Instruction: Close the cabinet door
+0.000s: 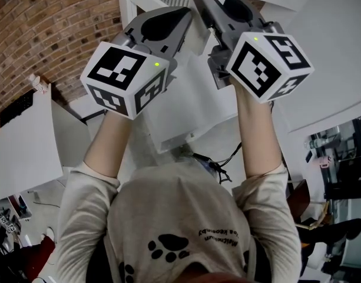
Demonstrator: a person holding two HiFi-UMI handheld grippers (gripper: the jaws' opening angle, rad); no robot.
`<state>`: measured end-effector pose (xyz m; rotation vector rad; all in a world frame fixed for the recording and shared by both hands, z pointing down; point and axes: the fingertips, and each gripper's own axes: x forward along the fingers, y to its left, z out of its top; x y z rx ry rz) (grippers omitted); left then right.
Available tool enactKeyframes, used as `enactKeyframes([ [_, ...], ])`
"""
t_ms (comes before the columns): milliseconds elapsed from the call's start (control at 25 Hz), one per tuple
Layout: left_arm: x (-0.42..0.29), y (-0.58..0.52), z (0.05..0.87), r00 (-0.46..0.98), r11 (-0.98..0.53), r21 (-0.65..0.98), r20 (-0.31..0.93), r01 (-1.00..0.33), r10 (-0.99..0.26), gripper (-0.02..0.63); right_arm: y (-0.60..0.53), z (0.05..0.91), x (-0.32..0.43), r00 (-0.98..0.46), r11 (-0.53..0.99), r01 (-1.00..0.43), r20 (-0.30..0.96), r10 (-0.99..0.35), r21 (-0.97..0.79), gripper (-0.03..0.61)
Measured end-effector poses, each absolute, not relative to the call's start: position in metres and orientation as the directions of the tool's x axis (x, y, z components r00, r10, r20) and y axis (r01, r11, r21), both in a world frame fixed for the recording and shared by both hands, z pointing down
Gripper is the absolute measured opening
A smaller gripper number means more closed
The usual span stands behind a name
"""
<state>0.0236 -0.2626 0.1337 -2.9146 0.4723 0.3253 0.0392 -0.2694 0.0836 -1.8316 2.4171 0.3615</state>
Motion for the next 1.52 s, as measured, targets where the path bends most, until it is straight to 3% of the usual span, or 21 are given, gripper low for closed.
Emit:
enactKeyframes([
  [760,0.125,-0.311,0.135,0.894,-0.891,-0.154,-0.219,-0.427,-0.39,0.009,-0.318,0.085,0.142,-0.526,0.512,-0.85,-0.181,-0.831,0.119,0.092],
  [1520,0.197,-0.409,0.135,0.778,-0.775,-0.115,-0.21,-0.621,-0.592,0.009,-0.419,0.081,0.211,-0.762,0.763,-0.642,-0.163,-0.626,0.073,0.097],
])
